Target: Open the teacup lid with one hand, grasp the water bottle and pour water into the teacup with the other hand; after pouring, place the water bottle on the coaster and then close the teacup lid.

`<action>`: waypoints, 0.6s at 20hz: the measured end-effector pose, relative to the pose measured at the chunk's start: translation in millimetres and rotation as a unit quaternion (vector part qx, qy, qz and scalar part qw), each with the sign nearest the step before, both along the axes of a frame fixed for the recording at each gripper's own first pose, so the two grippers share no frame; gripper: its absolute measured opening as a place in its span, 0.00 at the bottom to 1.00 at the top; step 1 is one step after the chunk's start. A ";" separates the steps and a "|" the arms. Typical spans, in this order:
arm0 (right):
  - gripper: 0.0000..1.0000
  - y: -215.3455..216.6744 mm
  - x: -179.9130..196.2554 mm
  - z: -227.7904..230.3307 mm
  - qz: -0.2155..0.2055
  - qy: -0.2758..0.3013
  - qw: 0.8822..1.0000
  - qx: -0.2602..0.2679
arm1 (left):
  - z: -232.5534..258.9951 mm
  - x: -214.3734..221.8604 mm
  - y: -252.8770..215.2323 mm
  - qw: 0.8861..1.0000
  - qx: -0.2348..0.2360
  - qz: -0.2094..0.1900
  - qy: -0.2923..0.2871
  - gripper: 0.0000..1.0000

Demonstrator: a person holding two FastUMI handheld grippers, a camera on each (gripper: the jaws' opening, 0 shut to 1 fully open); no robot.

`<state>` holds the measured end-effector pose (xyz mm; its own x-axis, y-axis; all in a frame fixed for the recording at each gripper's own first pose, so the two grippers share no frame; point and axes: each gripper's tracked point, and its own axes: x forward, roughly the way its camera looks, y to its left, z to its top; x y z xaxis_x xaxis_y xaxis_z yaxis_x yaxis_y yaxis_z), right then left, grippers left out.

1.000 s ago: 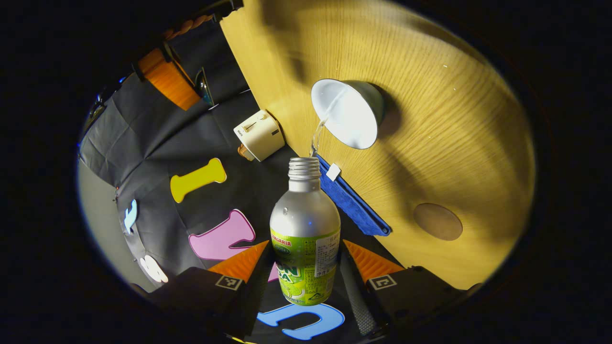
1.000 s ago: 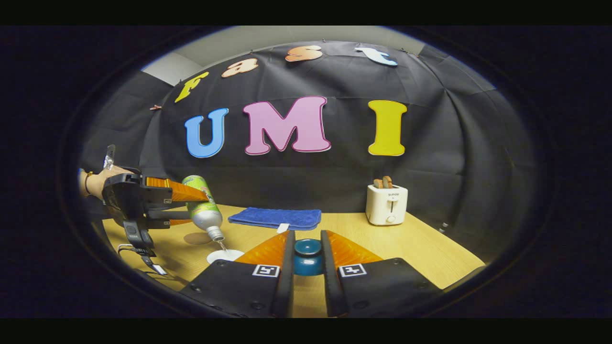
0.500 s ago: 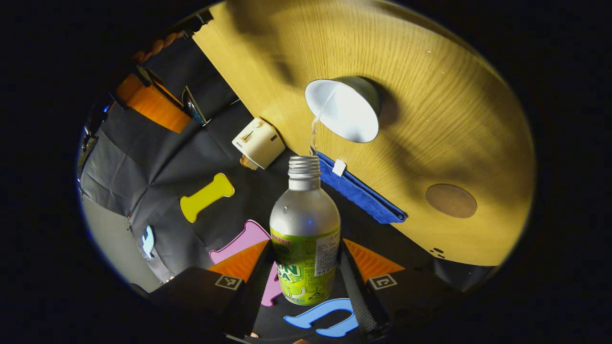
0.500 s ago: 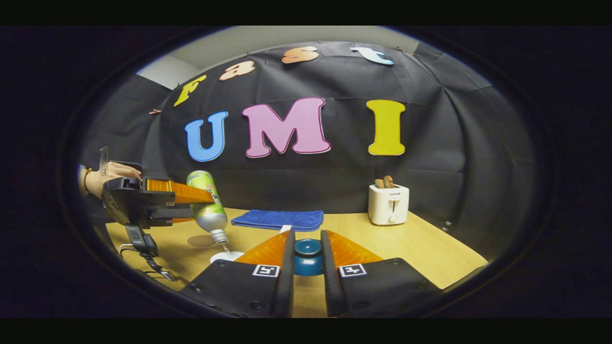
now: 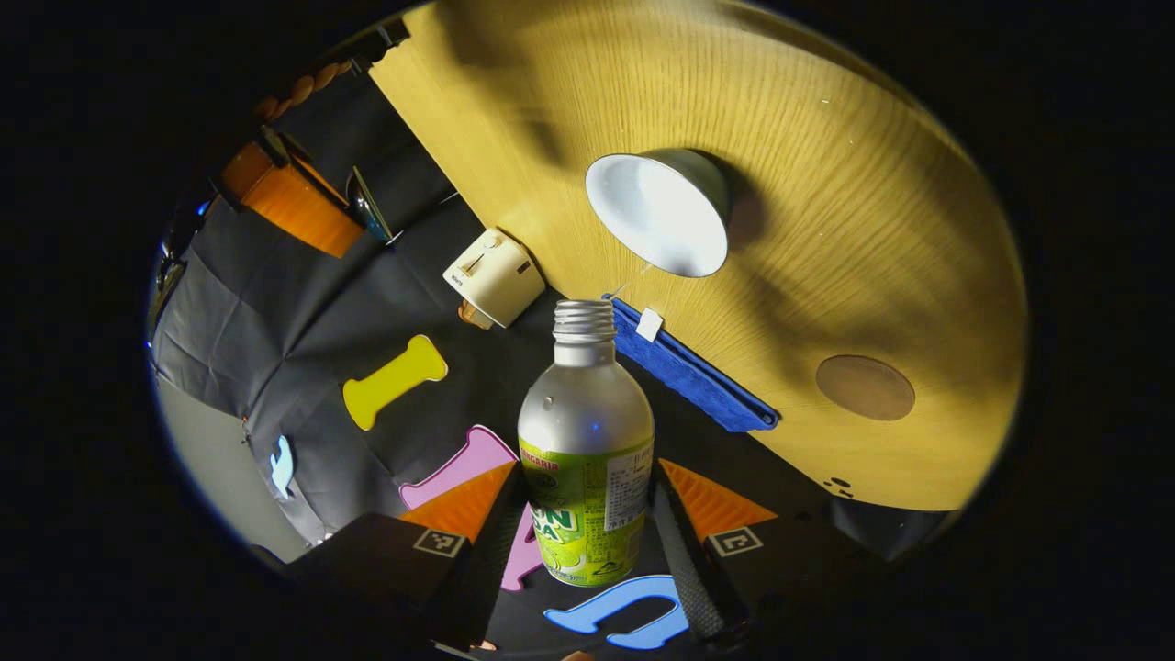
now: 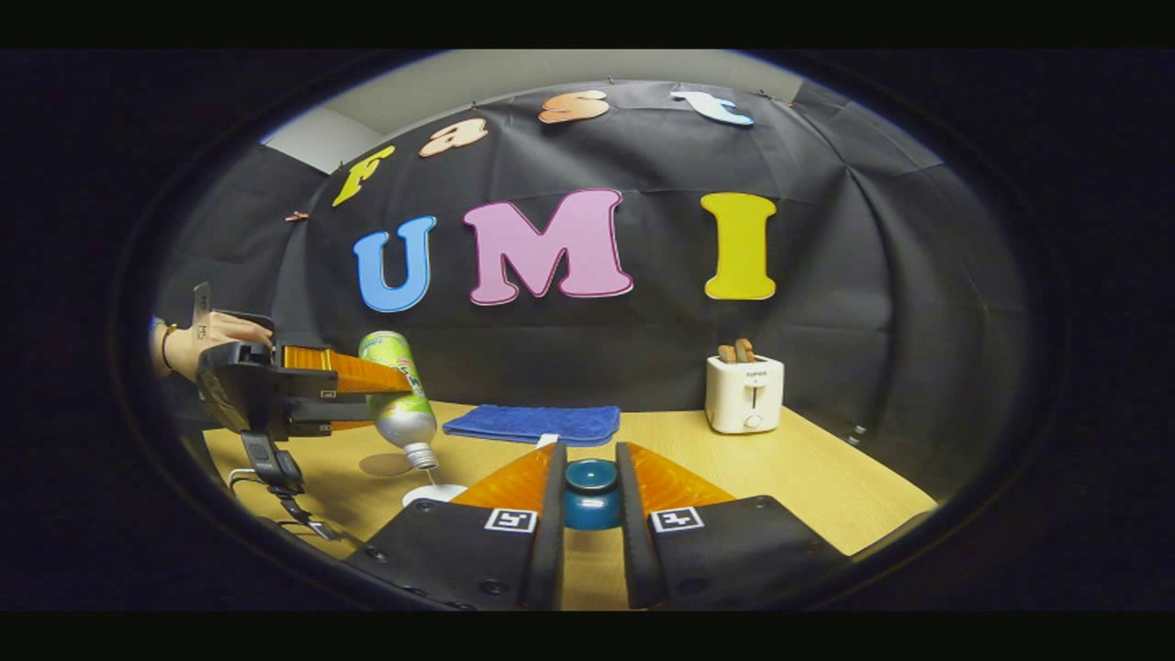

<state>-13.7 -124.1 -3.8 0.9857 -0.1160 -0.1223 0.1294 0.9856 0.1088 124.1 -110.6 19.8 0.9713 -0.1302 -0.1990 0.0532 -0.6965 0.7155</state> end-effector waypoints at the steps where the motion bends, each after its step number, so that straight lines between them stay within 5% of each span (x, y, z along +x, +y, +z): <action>1: 0.25 0.7 0.5 -0.2 0.000 0.000 1.000 0.002 | -0.6 -1.0 1.0 1.000 -0.016 0.000 0.003 0.81; 4: 0.30 1.7 3.4 -3.9 -0.001 0.000 1.000 0.009 | -8.8 -2.9 4.1 0.997 -0.074 0.007 0.015 0.80; 8: 0.25 9.1 5.8 -6.2 0.006 0.002 1.000 0.011 | -20.6 -2.6 15.0 0.985 -0.168 0.030 0.036 0.80; 10: 0.30 10.5 6.7 -6.7 0.008 0.002 1.000 0.009 | -27.4 -3.3 20.3 0.967 -0.245 0.045 0.051 0.80; 12: 0.30 12.0 6.9 -6.8 0.008 0.002 1.000 0.010 | -29.9 -3.8 17.2 0.936 -0.341 0.054 0.068 0.81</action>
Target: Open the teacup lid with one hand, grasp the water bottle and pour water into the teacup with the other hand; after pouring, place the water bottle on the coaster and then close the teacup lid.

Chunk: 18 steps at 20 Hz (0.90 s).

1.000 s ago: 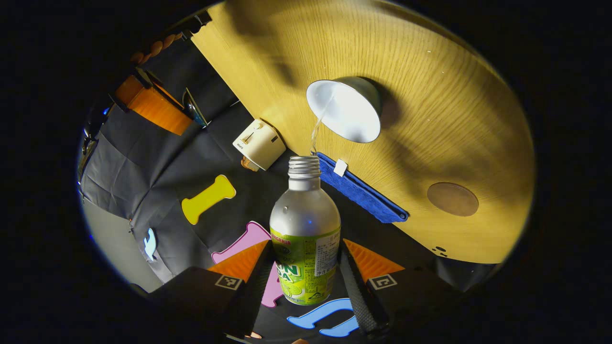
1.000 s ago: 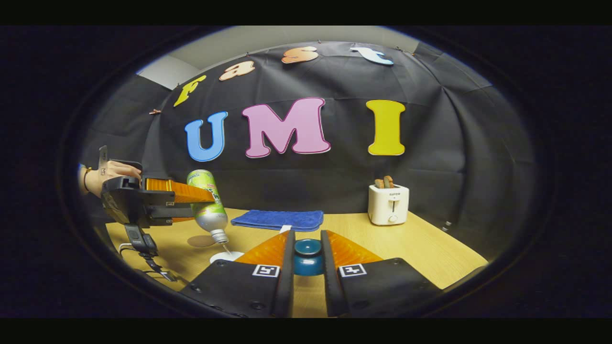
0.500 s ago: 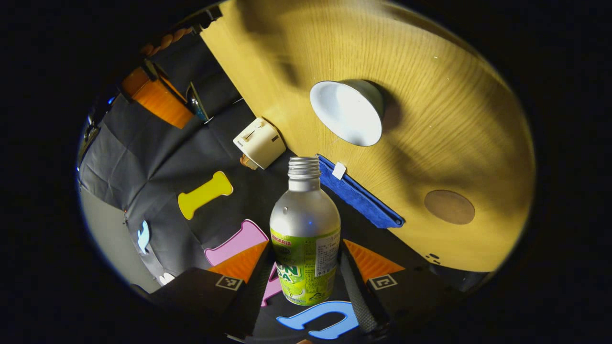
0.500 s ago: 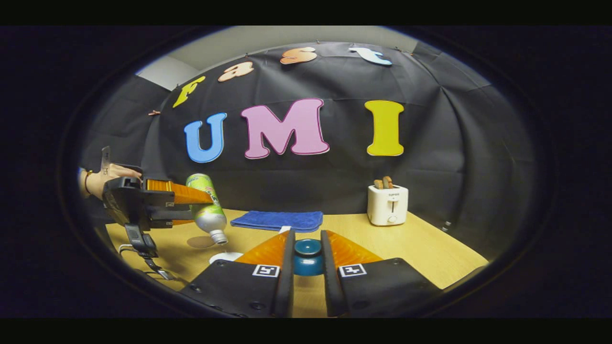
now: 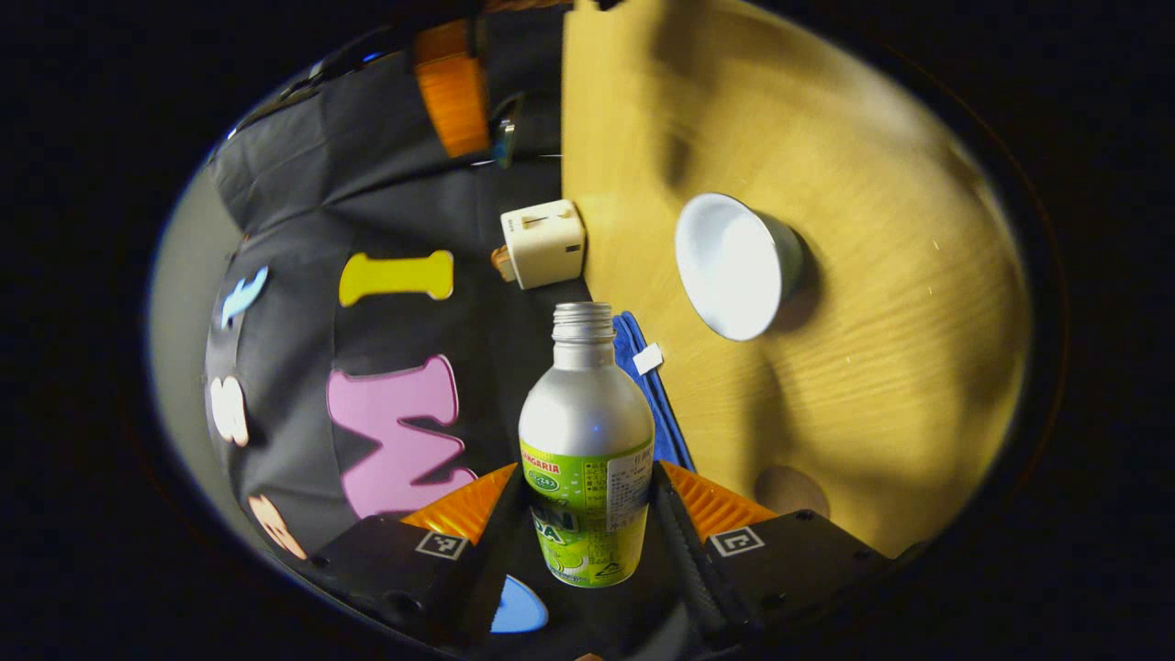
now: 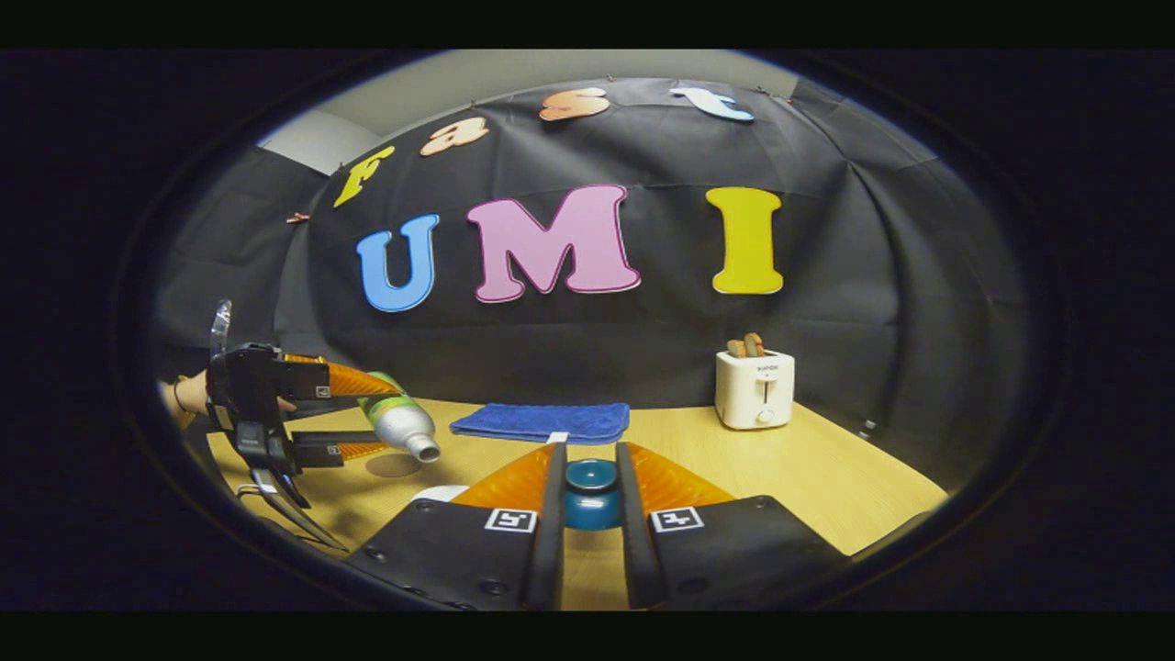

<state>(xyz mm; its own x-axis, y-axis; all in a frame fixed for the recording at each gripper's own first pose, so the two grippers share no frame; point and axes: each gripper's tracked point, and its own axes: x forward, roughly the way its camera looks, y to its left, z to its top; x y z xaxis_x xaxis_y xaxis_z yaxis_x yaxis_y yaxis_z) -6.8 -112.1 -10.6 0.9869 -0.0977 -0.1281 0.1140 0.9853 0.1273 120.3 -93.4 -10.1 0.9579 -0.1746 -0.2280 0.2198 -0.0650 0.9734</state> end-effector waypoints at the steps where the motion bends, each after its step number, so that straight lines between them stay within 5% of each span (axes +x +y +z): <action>1: 0.30 0.7 0.8 -0.4 0.000 0.000 1.000 0.000 | -0.8 2.5 1.7 0.999 -0.044 0.006 0.006 0.81; 5: 0.30 4.1 1.2 -0.4 0.002 0.000 1.000 -0.001 | -6.0 5.9 9.3 0.980 -0.192 0.041 0.033 0.80; 8: 0.30 4.9 2.5 -1.4 0.002 0.000 1.000 -0.002 | -5.5 24.8 11.6 0.931 -0.354 0.065 0.055 0.80; 11: 0.30 6.5 3.0 -3.1 0.003 0.002 1.000 -0.002 | 0.8 33.2 10.9 0.855 -0.507 0.071 0.081 0.80; 16: 0.30 8.8 4.6 -8.0 0.005 0.007 1.000 0.000 | 6.5 36.9 14.4 0.680 -0.722 0.070 0.105 0.80; 17: 0.30 9.0 5.0 -8.2 0.006 0.007 1.000 0.000 | 7.6 38.2 18.4 0.659 -0.743 0.073 0.094 0.79; 18: 0.30 9.6 5.2 -8.0 0.006 0.007 1.000 0.000 | 3.2 40.9 23.4 0.651 -0.750 0.084 0.077 0.79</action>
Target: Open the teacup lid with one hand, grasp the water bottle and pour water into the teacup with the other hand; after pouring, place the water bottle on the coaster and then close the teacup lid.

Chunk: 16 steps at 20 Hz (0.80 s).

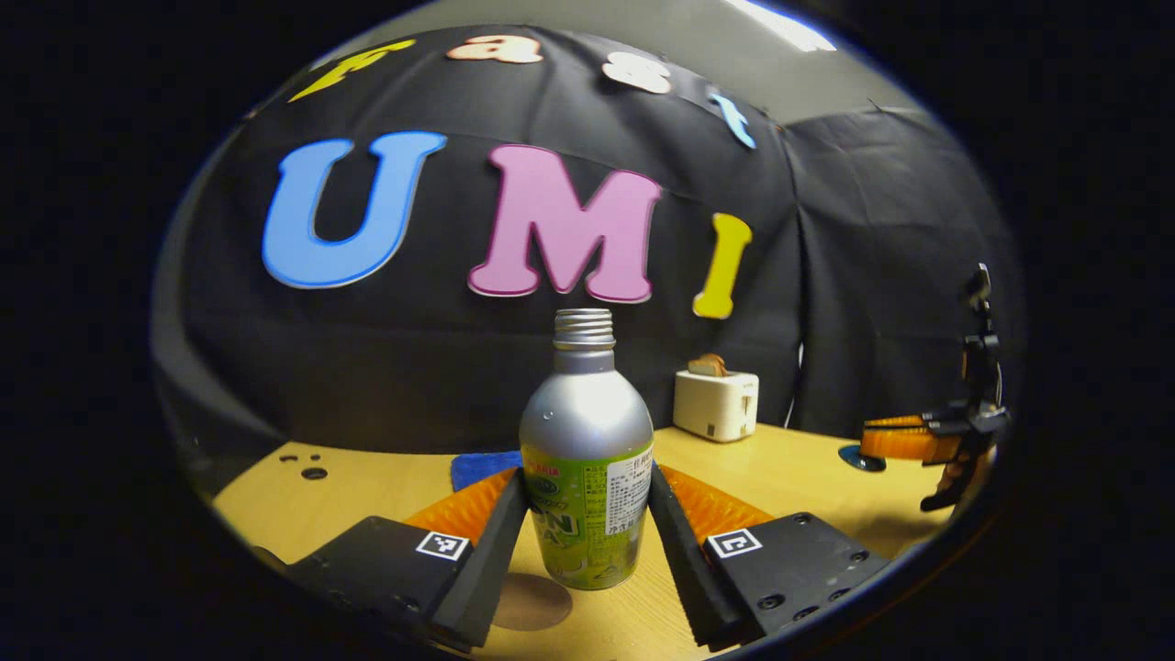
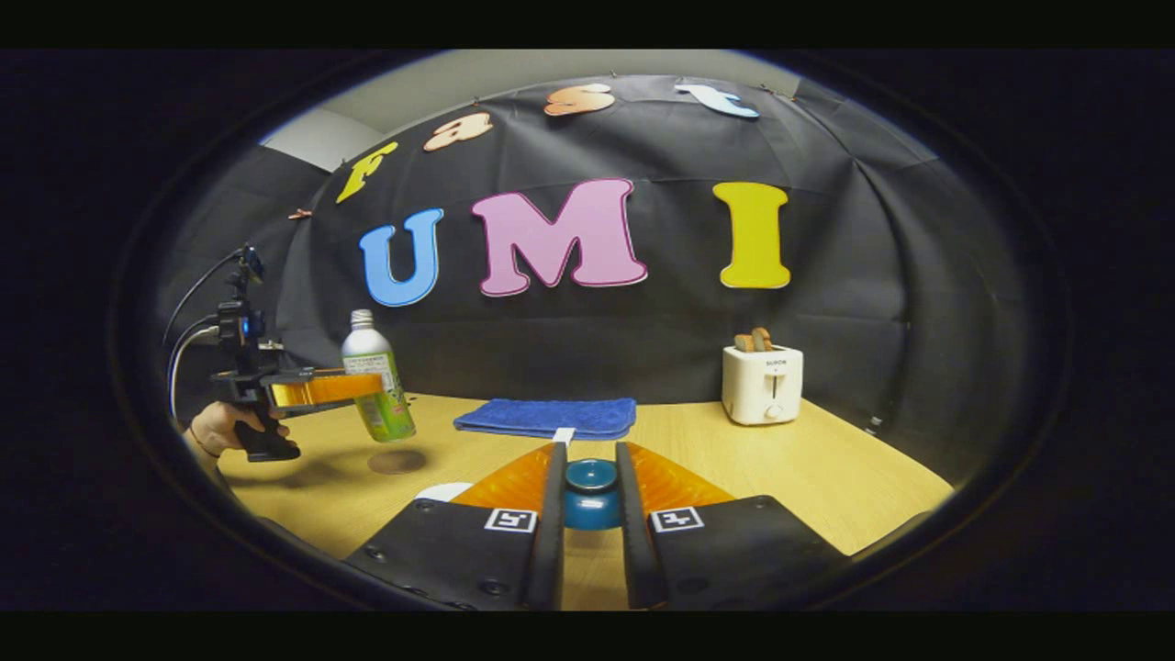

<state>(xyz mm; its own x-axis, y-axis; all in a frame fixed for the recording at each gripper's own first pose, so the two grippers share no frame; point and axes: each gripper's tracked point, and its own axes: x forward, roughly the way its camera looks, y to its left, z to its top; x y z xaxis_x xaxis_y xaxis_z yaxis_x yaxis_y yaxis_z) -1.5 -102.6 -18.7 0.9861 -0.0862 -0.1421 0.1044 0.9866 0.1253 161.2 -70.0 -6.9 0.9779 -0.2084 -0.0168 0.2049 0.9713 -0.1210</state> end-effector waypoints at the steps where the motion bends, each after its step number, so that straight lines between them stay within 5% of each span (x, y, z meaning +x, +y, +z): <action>1: 0.30 -0.4 -0.1 0.2 0.000 -0.001 1.000 -0.001 | -4.0 -1.6 -4.2 1.000 0.003 0.015 0.001 0.80; 16: 0.30 8.2 4.9 -9.1 0.008 0.009 1.000 0.000 | 1.0 7.6 -11.8 0.998 0.023 0.026 0.055 0.80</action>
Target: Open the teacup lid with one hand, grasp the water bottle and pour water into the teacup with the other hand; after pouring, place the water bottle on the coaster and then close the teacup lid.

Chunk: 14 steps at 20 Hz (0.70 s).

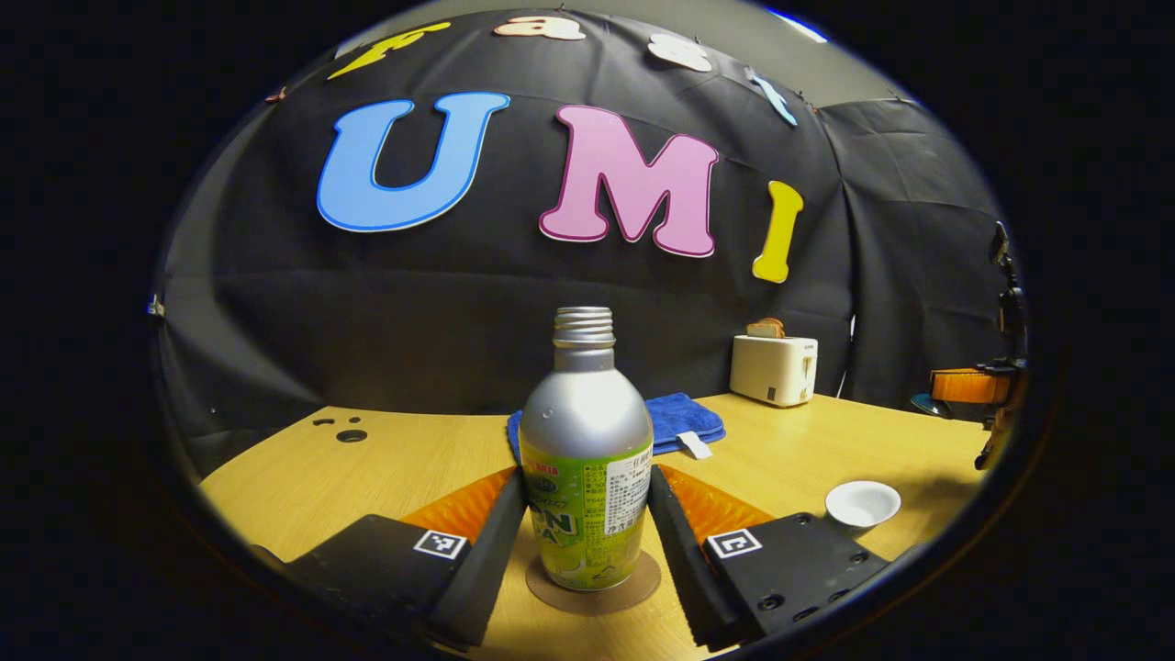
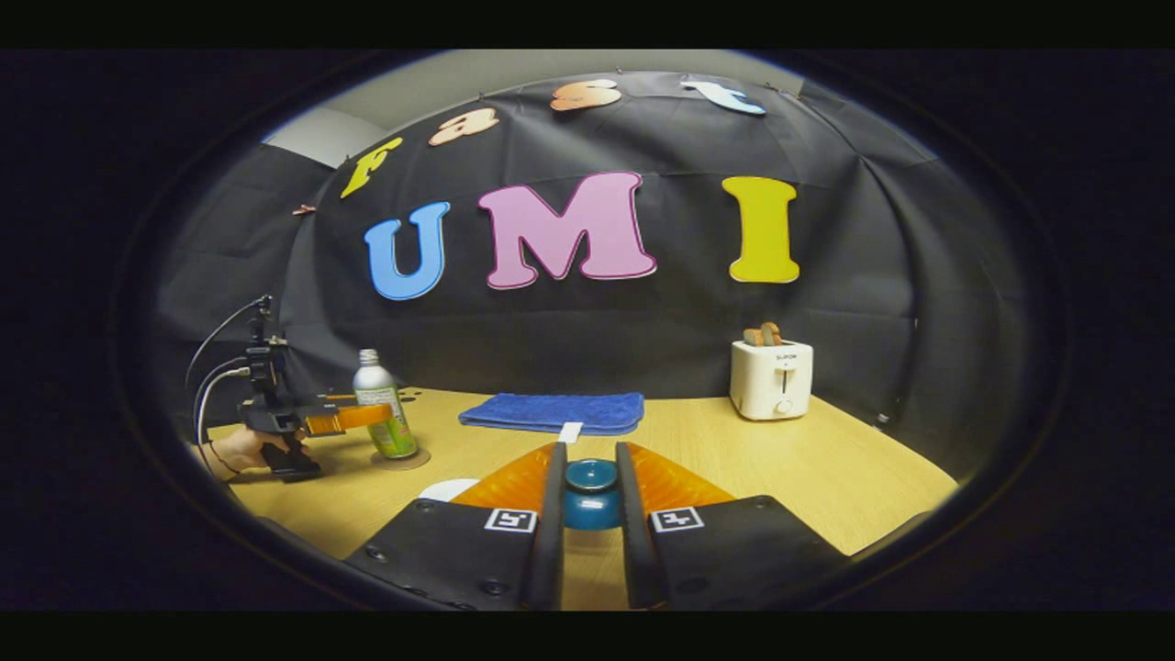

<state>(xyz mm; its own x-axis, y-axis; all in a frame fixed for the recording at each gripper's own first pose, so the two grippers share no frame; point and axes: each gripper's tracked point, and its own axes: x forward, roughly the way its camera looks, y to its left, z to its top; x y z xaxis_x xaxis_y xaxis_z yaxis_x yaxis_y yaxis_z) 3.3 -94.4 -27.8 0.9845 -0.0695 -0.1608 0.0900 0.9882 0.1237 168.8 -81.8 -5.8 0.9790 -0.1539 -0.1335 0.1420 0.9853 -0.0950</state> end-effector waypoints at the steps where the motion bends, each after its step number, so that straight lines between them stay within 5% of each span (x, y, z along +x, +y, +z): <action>1: 0.30 -0.3 0.1 -0.3 0.000 0.001 1.000 0.000 | -2.6 1.7 4.5 1.000 0.002 0.000 0.005 0.81; 14: 0.26 28.2 6.1 0.6 0.036 -0.008 0.999 0.019 | -2.4 -17.0 7.2 0.999 0.042 0.018 0.016 0.96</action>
<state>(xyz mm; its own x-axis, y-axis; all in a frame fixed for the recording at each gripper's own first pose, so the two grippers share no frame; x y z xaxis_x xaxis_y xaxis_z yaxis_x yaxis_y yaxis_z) 9.4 -66.2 -27.2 0.9891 0.0079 -0.1467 0.0161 0.9867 0.1617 151.8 -74.6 -8.3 0.9785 -0.1066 -0.1764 0.1054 0.9943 -0.0163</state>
